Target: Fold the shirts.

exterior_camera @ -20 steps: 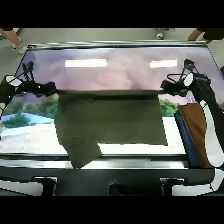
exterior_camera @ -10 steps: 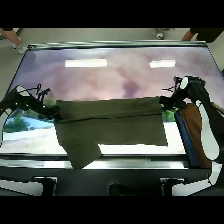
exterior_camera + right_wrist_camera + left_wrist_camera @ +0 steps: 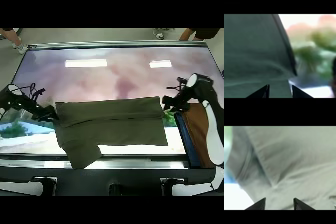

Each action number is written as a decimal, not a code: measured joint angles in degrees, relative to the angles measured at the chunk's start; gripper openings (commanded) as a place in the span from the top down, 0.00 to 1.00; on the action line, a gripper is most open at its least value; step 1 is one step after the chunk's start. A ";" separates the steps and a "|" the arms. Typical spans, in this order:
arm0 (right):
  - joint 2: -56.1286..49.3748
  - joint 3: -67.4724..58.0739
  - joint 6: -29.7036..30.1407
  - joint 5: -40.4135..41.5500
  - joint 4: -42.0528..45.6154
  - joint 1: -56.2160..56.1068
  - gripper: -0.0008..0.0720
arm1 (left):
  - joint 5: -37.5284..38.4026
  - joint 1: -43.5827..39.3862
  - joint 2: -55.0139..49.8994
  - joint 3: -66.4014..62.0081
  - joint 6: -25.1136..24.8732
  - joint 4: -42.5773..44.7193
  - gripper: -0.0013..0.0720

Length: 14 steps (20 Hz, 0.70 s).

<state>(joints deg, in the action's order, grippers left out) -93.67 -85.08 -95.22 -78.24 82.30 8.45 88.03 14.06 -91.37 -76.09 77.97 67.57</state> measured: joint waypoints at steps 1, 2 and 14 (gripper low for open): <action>1.05 0.13 0.37 -2.12 -0.09 1.57 0.47 | 0.83 0.98 1.57 0.70 0.00 -0.04 0.38; 2.01 0.52 0.72 -4.15 -0.09 3.06 0.47 | 1.40 1.84 3.39 2.32 0.00 -0.04 0.38; 10.95 15.87 3.76 -6.91 -4.37 7.30 0.47 | -13.68 4.28 27.74 48.65 -4.07 -8.74 0.39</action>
<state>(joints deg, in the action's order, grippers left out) -82.72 -69.21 -91.46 -85.14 77.93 15.75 74.35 18.35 -63.64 -27.44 73.91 58.83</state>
